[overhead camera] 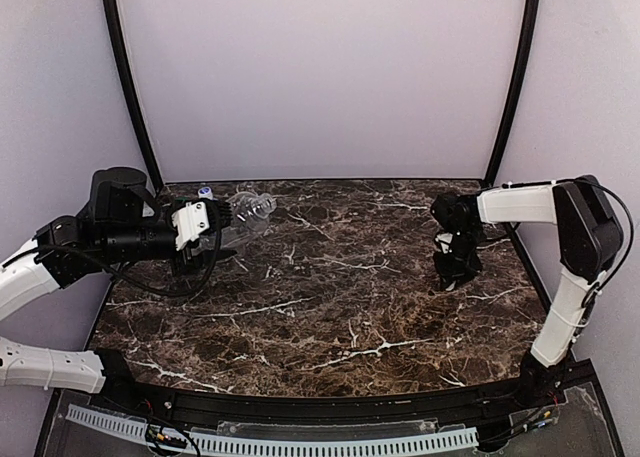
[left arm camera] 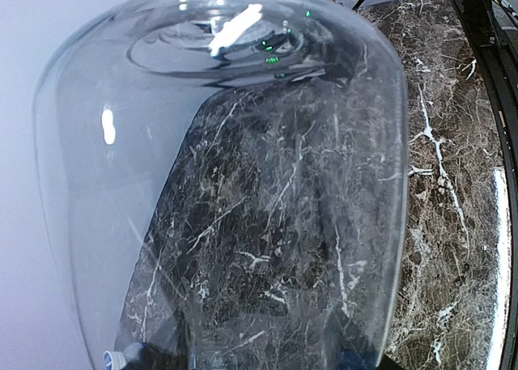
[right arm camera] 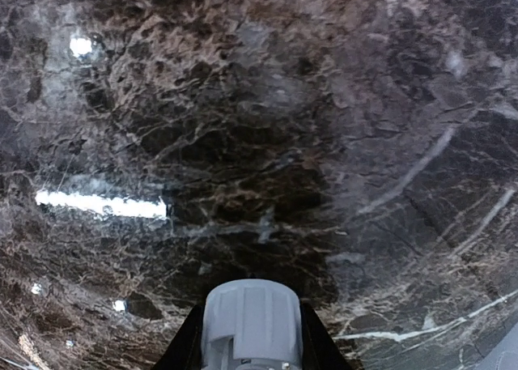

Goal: Unscrew the bottle caps

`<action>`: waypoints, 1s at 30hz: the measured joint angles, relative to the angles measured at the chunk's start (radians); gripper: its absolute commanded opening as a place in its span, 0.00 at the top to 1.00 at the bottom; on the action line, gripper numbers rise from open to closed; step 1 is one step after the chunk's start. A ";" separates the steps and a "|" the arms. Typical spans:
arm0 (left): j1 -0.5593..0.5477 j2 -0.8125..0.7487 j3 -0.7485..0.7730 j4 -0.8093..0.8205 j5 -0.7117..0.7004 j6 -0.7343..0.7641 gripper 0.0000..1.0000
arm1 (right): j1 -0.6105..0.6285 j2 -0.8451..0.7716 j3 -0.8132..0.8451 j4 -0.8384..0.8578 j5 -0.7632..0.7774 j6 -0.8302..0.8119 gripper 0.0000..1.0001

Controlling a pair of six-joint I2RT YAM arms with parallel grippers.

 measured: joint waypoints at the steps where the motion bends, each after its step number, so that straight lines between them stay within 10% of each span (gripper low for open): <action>1: 0.000 0.000 0.000 0.000 0.000 -0.003 0.63 | 0.000 0.014 -0.004 0.010 -0.010 0.002 0.95; 9: 0.004 0.000 0.020 -0.001 0.013 -0.025 0.63 | -0.002 0.031 0.001 0.014 -0.047 0.016 0.17; 20: 0.004 -0.013 0.052 0.007 0.188 -0.139 0.62 | 0.244 -0.065 0.357 -0.080 0.092 -0.079 0.18; 30: 0.004 -0.035 0.047 0.061 0.423 -0.245 0.62 | 0.710 -0.351 0.280 0.790 -0.367 -0.430 0.22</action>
